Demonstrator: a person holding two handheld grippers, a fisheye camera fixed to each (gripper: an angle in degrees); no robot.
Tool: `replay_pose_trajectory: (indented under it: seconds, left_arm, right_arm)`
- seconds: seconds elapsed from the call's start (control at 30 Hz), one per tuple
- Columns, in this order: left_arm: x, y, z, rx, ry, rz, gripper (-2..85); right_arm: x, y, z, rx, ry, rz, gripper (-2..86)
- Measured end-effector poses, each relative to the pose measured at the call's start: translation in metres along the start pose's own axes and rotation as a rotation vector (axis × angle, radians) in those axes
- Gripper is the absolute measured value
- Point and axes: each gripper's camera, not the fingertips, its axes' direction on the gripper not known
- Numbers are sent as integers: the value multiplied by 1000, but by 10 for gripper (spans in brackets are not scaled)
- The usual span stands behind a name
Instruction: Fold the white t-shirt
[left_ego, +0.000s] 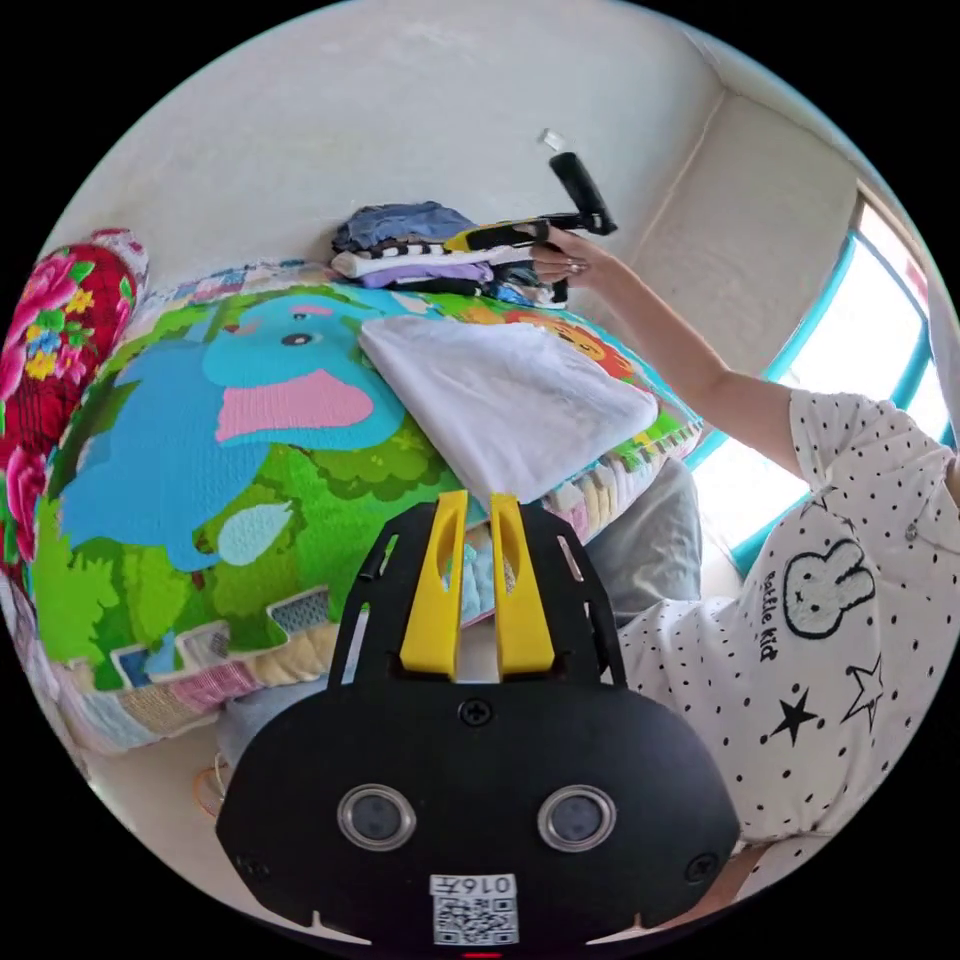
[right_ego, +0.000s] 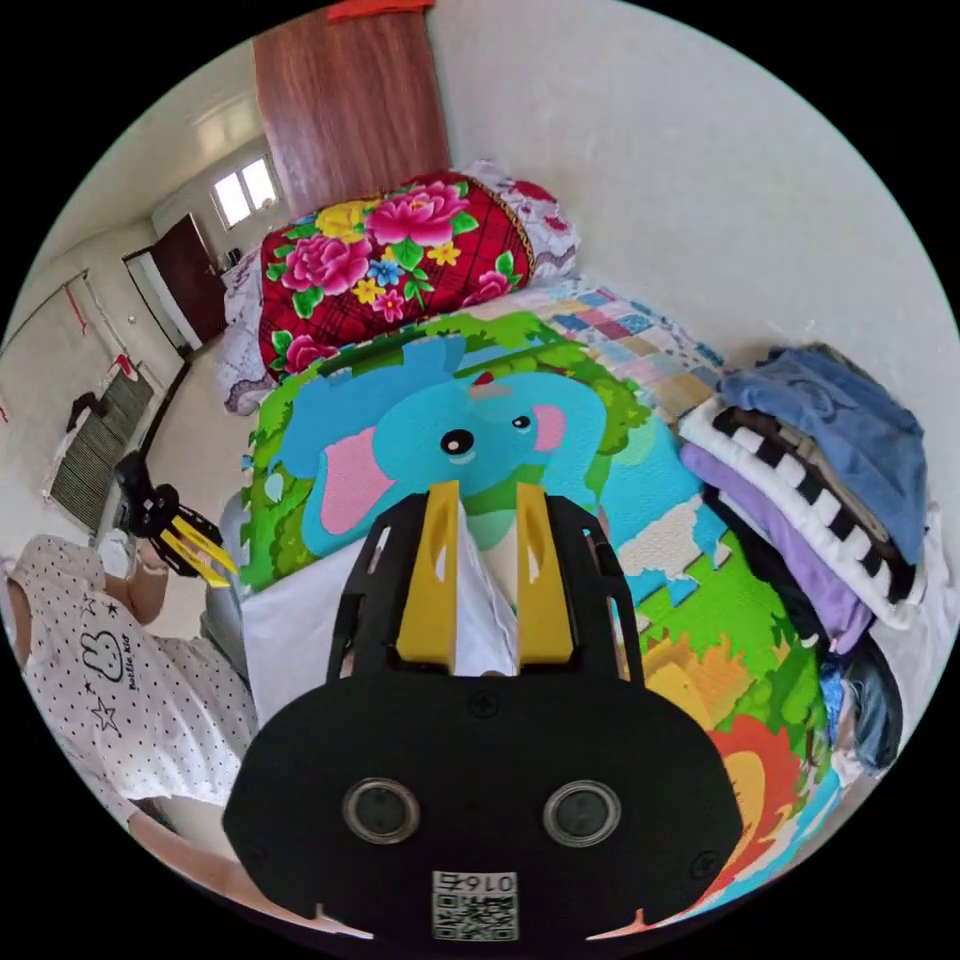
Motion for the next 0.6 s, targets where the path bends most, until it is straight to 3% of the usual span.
replay_pose_trajectory:
  seconds: [0.1,0.37,0.47,0.6]
  left_arm:
    - [31,-40,14,-30,30,161,40]
    - [74,-100,40,-53,94,251,67]
    - [83,-107,34,-36,102,234,67]
    - [96,-109,20,-17,69,188,72]
  right_arm:
    - [-72,71,-46,8,112,-99,92]
    - [-244,224,-62,-152,316,-283,134]
    - [-266,244,-54,-217,455,-278,122]
    - [-283,260,-56,-211,403,-293,82]
